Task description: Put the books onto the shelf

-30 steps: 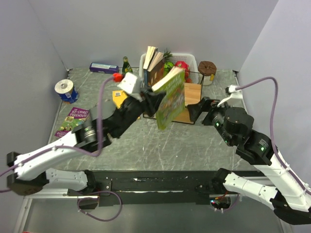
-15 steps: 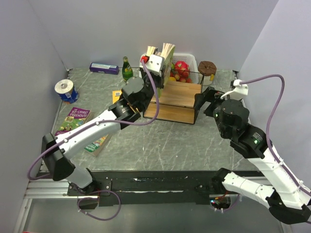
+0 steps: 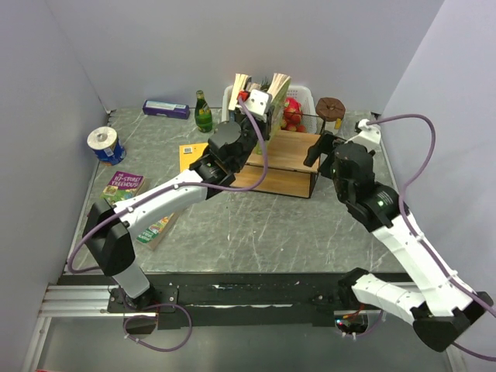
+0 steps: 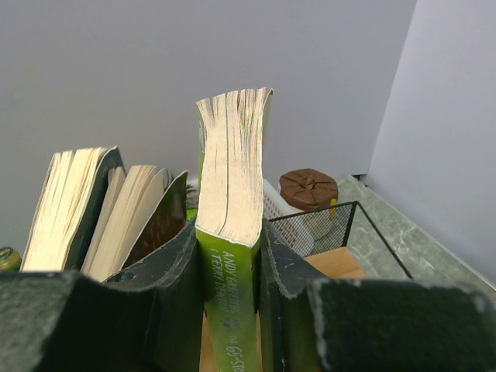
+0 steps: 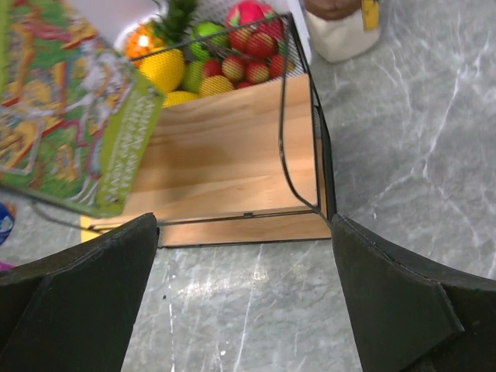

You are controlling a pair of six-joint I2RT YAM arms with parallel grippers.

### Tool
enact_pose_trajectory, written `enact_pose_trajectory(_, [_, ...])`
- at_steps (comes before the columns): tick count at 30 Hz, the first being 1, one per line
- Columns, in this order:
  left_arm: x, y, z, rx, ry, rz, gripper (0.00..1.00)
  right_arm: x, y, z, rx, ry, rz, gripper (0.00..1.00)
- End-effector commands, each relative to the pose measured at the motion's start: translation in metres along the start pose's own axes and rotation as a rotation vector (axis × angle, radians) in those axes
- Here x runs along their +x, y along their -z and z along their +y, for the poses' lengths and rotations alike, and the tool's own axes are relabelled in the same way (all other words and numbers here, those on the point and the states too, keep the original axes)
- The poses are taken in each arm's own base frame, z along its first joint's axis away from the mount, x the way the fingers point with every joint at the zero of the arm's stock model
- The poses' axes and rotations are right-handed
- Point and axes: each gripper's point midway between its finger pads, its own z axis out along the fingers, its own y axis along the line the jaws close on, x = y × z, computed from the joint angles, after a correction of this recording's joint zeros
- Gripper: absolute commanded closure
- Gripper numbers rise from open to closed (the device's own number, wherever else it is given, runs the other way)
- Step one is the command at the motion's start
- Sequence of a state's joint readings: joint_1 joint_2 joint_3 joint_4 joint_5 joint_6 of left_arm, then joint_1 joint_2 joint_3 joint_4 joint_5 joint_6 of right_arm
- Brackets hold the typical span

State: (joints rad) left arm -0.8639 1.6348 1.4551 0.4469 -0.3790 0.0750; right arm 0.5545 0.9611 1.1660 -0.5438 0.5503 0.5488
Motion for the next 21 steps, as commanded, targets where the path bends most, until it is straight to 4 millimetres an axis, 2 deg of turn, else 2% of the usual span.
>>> enact_pose_trajectory(1, [-0.052, -0.004, 0.024, -0.067, 0.095, -0.178, 0.99, 0.001, -0.021, 0.005, -0.018, -0.098, 0.007, 0.01])
enact_pose_trajectory(9, [-0.02, -0.004, 0.046, -0.126, 0.105, -0.138, 0.99, 0.007, -0.063, -0.003, 0.091, -0.079, 0.014, 0.01])
enact_pose_trajectory(12, [-0.014, -0.003, 0.049, -0.133, 0.099, -0.13, 0.99, 0.012, -0.08, -0.01, 0.134, -0.065, 0.018, 0.01])
enact_pose_trajectory(13, [-0.013, -0.003, 0.05, -0.136, 0.098, -0.13, 0.99, 0.008, -0.084, -0.012, 0.148, -0.071, 0.016, 0.01])
enact_pose_trajectory(14, [-0.012, -0.003, 0.05, -0.137, 0.134, -0.132, 0.99, 0.016, -0.091, -0.016, 0.176, -0.057, 0.04, 0.02])
enact_pose_trajectory(15, [-0.008, -0.003, 0.051, -0.141, 0.134, -0.127, 0.99, 0.013, -0.093, -0.016, 0.185, -0.061, 0.039, 0.05])
enact_pose_trajectory(17, [-0.003, -0.002, 0.052, -0.148, 0.139, -0.118, 0.98, 0.017, -0.103, -0.02, 0.206, -0.056, 0.05, 0.08])
enact_pose_trajectory(20, [0.005, -0.002, 0.053, -0.155, 0.145, -0.104, 0.97, 0.027, -0.11, -0.021, 0.206, -0.047, 0.074, 0.17])
enact_pose_trajectory(21, [0.006, -0.002, 0.052, -0.153, 0.147, -0.102, 0.97, 0.029, -0.111, -0.021, 0.206, -0.043, 0.082, 0.24])
